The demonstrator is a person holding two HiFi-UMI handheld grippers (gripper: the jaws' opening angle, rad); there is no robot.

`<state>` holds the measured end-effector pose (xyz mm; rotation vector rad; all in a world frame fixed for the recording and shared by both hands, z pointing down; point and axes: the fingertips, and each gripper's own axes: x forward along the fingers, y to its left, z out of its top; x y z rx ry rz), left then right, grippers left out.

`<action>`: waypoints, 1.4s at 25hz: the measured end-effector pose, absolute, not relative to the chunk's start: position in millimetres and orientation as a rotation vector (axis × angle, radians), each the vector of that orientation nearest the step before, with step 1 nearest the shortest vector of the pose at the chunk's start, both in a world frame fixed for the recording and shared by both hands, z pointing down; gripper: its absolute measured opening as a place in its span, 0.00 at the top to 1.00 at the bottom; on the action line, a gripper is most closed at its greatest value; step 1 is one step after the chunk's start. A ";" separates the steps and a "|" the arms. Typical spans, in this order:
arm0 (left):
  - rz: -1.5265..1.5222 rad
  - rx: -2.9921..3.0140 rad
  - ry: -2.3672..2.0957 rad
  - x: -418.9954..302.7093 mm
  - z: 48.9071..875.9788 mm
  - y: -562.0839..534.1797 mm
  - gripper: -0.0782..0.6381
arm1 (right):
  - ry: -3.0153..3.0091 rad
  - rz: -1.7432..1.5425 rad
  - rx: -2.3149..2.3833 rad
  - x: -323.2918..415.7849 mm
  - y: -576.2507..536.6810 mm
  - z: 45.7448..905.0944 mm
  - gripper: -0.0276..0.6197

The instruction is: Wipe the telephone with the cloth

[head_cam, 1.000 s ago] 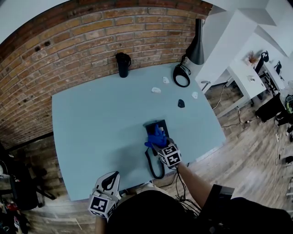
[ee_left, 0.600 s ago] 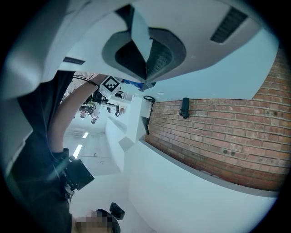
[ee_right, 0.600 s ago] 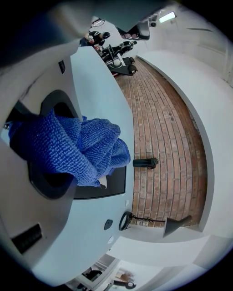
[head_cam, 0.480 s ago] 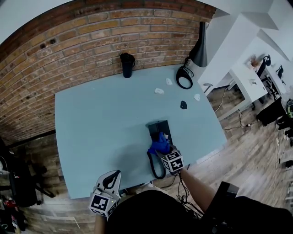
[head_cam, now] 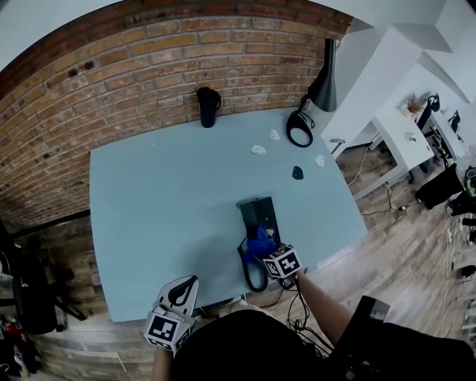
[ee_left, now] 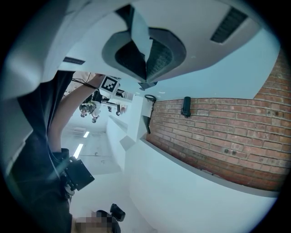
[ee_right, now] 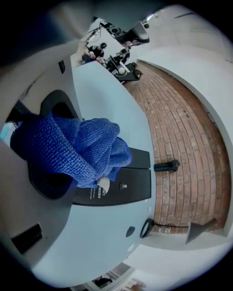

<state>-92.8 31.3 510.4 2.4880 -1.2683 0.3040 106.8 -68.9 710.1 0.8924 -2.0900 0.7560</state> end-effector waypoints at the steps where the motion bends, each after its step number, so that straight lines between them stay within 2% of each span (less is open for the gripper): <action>1: 0.307 2.486 -1.272 -93.2 509.4 31.3 0.89 | -2.049 0.778 0.796 106.9 -61.1 711.8 0.62; 6: 0.281 2.502 -1.290 -96.6 509.9 32.2 0.89 | -1.872 0.785 0.464 124.4 -47.2 705.1 0.62; 11: 0.264 2.495 -1.313 -99.4 511.0 35.3 0.89 | -2.090 0.709 0.763 119.6 -150.6 632.3 0.62; 16: 0.265 2.504 -1.305 -91.6 513.0 38.0 0.89 | -2.269 0.463 1.016 100.1 -226.8 580.1 0.62; 19: 0.288 2.491 -1.287 -86.3 514.1 41.4 0.89 | -2.249 0.371 1.052 91.3 -237.9 597.1 0.62; 23: 0.292 2.476 -1.293 -84.7 515.7 40.7 0.89 | -2.218 0.419 1.138 92.9 -240.7 634.1 0.61; 35: 0.342 2.479 -1.232 -65.0 523.3 32.5 0.89 | -2.353 0.522 1.104 93.6 -238.6 628.1 0.61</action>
